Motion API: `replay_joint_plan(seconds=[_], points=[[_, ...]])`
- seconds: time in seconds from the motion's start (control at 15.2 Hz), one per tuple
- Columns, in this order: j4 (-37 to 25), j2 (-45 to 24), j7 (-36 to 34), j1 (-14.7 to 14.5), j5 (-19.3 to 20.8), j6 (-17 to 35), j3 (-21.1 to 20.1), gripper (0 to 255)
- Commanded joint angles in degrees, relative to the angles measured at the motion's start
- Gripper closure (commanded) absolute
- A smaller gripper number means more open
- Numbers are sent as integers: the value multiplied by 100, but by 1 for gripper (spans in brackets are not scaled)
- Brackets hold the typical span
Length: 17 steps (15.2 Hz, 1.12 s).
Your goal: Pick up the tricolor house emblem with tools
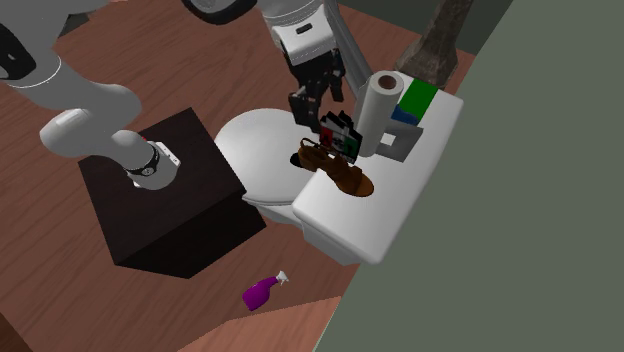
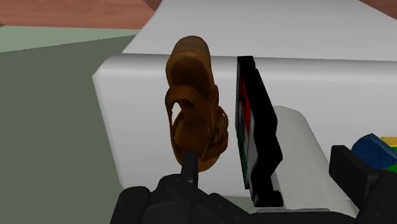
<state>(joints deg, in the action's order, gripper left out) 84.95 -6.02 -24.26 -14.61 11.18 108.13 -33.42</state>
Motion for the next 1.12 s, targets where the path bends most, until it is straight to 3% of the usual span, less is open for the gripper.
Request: replay_joint_plan(seconds=[0.0,0.46,0.53,1.06], points=[[7,-74,-56,-38,75,76,-16,0],[561,34,-79,15,25,541,7,0],[564,34,-77,16,25,545,8,255],[557,29,-85,11,30,541,5,255]])
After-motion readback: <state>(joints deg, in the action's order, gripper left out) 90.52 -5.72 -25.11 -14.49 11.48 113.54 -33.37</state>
